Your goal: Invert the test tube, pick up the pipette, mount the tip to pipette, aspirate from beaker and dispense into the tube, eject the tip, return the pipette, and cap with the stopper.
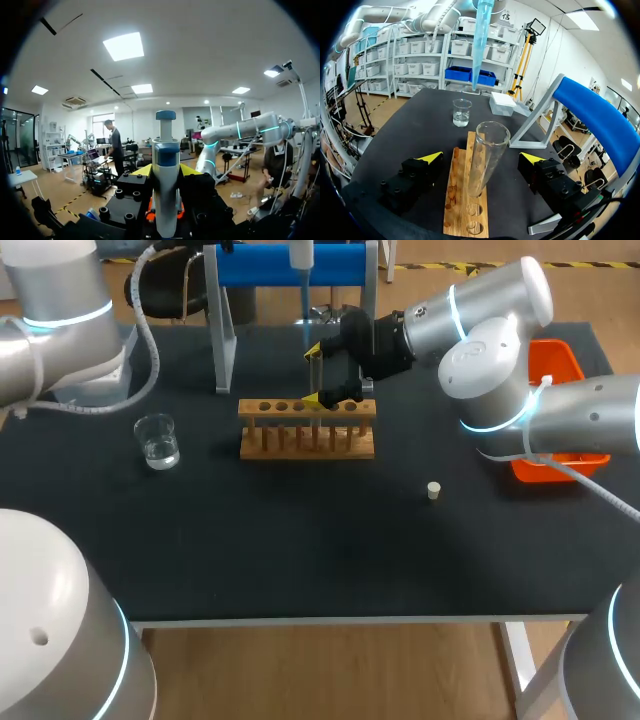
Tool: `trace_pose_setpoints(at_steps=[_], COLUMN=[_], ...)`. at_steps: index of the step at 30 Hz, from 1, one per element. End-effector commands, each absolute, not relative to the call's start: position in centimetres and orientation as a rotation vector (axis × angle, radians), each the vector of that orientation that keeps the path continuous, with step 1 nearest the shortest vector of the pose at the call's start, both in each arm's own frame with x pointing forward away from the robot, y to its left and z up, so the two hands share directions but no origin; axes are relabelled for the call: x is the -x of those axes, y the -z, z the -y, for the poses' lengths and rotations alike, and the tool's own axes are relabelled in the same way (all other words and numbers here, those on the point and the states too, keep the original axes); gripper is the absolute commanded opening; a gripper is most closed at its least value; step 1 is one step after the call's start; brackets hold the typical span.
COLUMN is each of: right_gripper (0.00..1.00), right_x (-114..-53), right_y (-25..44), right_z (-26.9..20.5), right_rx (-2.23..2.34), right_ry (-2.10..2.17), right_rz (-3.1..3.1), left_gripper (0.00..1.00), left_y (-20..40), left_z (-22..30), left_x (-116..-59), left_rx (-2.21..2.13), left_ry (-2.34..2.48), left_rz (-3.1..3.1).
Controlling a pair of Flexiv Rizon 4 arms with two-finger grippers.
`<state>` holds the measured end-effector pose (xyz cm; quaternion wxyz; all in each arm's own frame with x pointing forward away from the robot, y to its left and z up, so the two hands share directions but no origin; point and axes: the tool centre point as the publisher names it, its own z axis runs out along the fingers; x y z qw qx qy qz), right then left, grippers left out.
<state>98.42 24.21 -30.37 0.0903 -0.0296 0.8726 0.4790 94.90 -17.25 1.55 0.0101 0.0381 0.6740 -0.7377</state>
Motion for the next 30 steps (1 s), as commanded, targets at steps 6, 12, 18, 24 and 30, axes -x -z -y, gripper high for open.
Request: trace_pose_setpoints(at_steps=[6, 12, 18, 24, 30], right_gripper=[1.00, 1.00, 1.00, 1.00, 1.00], right_x=[-98.4, -98.4, -98.4, -98.4, -98.4], right_y=[30.3, 30.3, 30.3, 30.3, 30.3], right_z=[-24.2, -24.2, -24.2, -24.2, -24.2], right_rx=[0.088, 0.088, 0.088, 0.088, 0.088], right_ry=[-1.421, -1.421, -1.421, -1.421, -1.421], right_rz=[-2.597, -2.597, -2.597, -2.597, -2.597], left_gripper=[0.00, 0.00, 0.00, 0.00, 0.00], left_y=[-1.5, -1.2, -0.9, -0.5, -0.3], left_z=[17.9, 18.0, 18.2, 18.2, 18.2], left_x=[-95.9, -96.3, -96.7, -96.9, -97.0], left_rx=[-0.130, -0.133, -0.136, -0.132, -0.126], left_ry=[2.316, 2.327, 2.338, 2.352, 2.360], left_rz=[-2.115, -2.115, -2.115, -2.114, -2.116])
